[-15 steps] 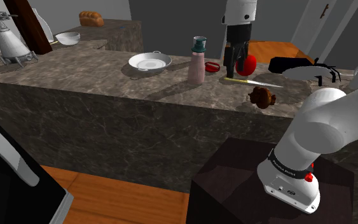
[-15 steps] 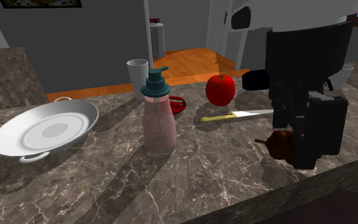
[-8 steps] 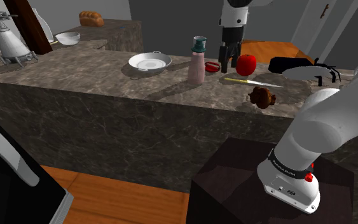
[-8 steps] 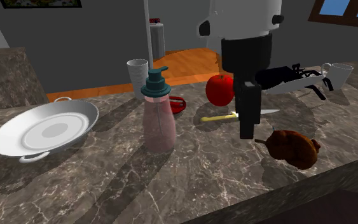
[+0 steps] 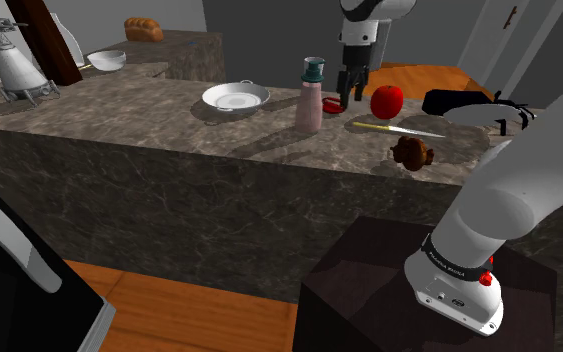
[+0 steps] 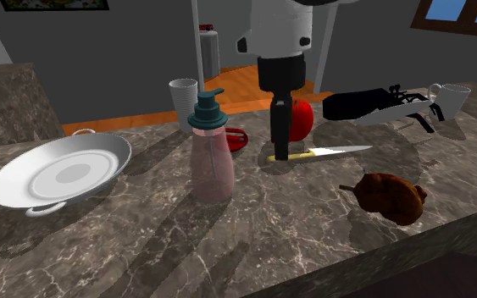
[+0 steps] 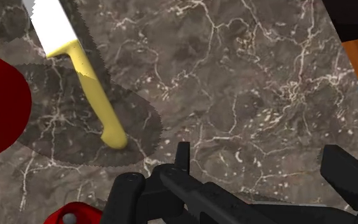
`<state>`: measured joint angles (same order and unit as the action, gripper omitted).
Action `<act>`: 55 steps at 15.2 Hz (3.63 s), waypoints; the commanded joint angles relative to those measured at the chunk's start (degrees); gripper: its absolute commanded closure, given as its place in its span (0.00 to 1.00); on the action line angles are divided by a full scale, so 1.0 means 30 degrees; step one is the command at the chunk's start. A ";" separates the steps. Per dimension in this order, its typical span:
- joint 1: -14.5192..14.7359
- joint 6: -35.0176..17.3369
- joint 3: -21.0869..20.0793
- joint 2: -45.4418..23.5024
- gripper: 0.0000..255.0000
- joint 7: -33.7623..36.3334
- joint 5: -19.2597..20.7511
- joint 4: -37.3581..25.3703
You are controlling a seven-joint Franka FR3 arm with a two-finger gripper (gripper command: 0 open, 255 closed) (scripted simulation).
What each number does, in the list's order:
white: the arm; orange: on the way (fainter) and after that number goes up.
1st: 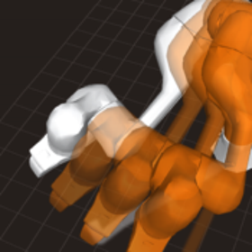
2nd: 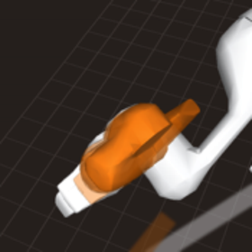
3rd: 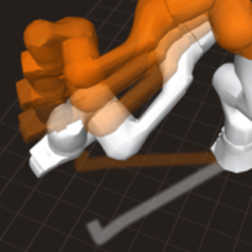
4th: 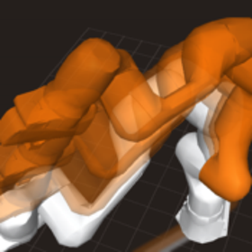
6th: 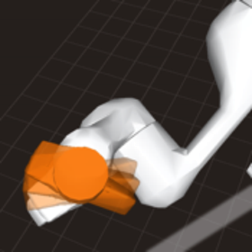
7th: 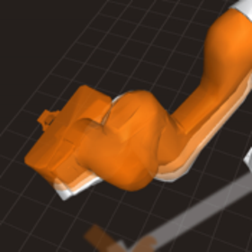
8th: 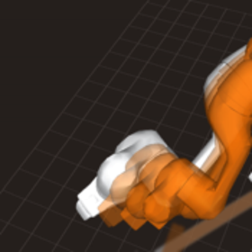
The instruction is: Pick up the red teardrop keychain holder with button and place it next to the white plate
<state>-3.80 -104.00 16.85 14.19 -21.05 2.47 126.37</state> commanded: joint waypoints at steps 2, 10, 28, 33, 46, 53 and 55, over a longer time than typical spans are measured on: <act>-0.0262 -0.0651 0.0761 -0.2009 0.00 -0.1231 -0.0380 -0.1598; -0.1356 -0.1424 0.1952 -0.7505 0.00 -0.4228 -0.2485 -0.6613; -0.3637 -0.2197 0.1824 -1.4015 0.00 -0.6721 -0.5318 -1.2454; -0.3637 -0.2196 0.1824 -1.4016 0.00 -0.6721 -0.5318 -1.2456; -0.3632 -0.1769 0.1866 -1.3853 1.00 -0.6654 -0.5236 -1.2734; -0.3662 -0.0202 0.1980 -1.3422 1.00 -0.6443 -0.5006 -1.3914; -0.3682 0.0264 0.2006 -1.3335 1.00 -0.6388 -0.4955 -1.4303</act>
<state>-14.85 -103.90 22.83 -26.00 -40.33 -12.49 83.96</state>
